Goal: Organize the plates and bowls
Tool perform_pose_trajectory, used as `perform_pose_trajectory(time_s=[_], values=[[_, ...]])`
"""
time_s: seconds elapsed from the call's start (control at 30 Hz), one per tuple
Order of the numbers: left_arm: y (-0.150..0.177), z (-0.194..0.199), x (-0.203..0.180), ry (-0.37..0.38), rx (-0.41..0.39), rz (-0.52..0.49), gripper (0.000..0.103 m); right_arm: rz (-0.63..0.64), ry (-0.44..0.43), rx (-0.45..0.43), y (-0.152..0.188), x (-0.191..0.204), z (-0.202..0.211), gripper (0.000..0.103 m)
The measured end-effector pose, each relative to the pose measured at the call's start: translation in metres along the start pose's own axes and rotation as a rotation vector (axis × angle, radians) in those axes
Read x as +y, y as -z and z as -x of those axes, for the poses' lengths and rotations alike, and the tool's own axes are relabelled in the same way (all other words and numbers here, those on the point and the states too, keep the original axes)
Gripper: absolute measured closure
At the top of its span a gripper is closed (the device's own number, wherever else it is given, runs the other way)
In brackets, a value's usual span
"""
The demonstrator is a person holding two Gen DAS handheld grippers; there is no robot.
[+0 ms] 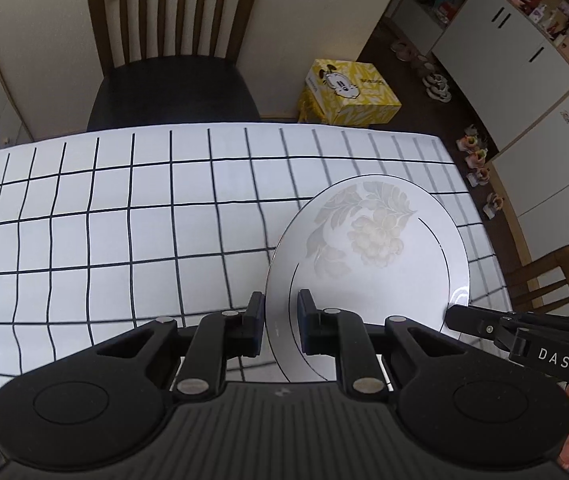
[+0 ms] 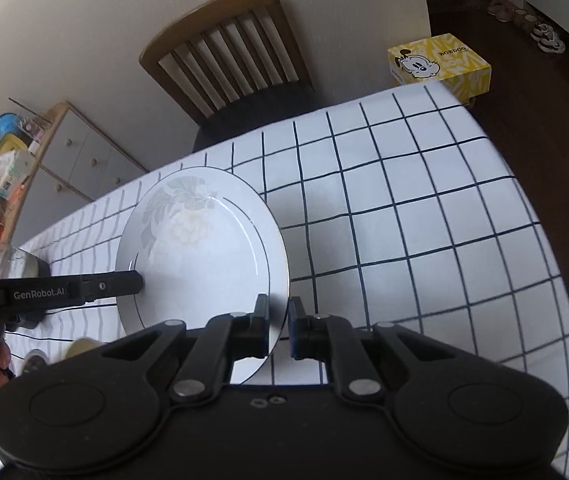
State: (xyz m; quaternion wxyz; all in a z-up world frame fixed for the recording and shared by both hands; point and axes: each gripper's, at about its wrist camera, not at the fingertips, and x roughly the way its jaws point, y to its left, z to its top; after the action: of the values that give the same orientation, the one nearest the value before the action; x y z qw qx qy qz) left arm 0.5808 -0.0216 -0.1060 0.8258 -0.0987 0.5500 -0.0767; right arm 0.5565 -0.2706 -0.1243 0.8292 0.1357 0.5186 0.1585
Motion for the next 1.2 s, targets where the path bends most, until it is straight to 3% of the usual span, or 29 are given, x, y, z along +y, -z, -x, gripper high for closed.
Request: perform_pose_trajectory(time_s=[0.23,0.43,0.77,1.2], values=[[0.024,0.039,-0.023,0.010,-0.008,-0.027,0.087,-0.003,0.009,-0.015,0.021,0.008,0.045,0.093],[0.065,0.075,-0.043,0.029,-0.013,-0.070,0.087,-0.001,0.029,-0.027,0.054,0.022,0.090,0.093],[0.156,0.112,-0.075,0.076,0.028,-0.139,0.087,-0.050,0.066,-0.063,0.137,0.032,0.160,0.094],[0.272,0.106,-0.110,0.139,0.145,-0.237,0.087,-0.213,0.100,-0.035,0.265,-0.002,0.204,0.094]])
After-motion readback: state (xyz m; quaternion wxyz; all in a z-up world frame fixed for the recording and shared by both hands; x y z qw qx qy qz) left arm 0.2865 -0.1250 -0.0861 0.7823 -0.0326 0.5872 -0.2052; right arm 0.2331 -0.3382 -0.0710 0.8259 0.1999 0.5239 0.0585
